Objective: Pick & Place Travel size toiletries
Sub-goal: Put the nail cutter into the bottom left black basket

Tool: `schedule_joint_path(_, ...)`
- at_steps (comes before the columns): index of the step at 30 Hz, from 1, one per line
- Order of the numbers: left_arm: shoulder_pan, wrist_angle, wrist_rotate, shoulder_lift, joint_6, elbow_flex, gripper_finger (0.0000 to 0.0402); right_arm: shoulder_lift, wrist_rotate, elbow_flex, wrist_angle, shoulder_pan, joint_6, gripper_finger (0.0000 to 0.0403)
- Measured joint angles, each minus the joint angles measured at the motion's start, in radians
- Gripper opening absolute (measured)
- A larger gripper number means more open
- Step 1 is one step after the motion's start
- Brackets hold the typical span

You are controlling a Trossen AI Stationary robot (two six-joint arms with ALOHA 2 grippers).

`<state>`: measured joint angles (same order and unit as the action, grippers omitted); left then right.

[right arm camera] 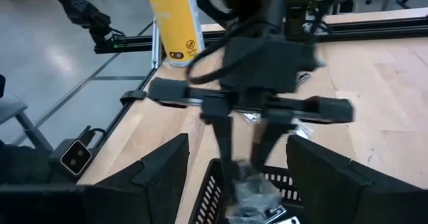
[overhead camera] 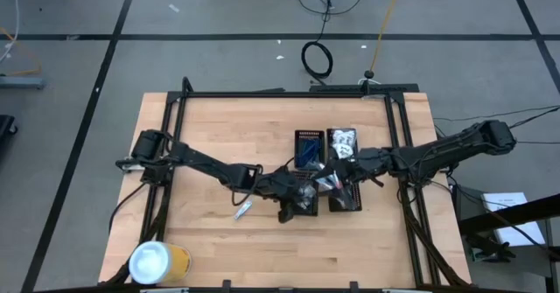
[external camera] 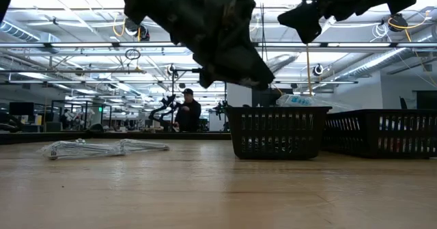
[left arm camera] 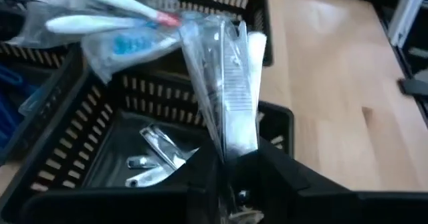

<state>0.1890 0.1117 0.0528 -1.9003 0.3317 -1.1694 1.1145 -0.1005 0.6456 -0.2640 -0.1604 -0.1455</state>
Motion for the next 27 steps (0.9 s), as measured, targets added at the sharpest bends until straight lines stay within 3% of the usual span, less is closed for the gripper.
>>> schedule_joint_path(6, -0.012, -0.008, 0.0, -0.007, 0.045, 0.0, 0.0128, 0.0, 0.001, 0.0, 0.005, -0.005, 0.0, 0.0238)
schedule_joint_path(13, -0.014, -0.023, 0.0, -0.006, -0.008, 0.0, 0.0155, 0.001, 0.001, 0.0, 0.014, -0.005, 0.0, 0.0238)
schedule_joint_path(19, -0.027, -0.359, -0.023, 0.135, 0.1, -0.001, 0.0158, 0.001, 0.001, 0.0, 0.042, -0.005, 0.0, 0.0238)
schedule_joint_path(27, 0.051, -0.748, 0.255, 0.258, 0.337, 0.0, 0.0159, 0.001, 0.001, 0.0, 0.052, -0.005, 0.0, 0.0238)
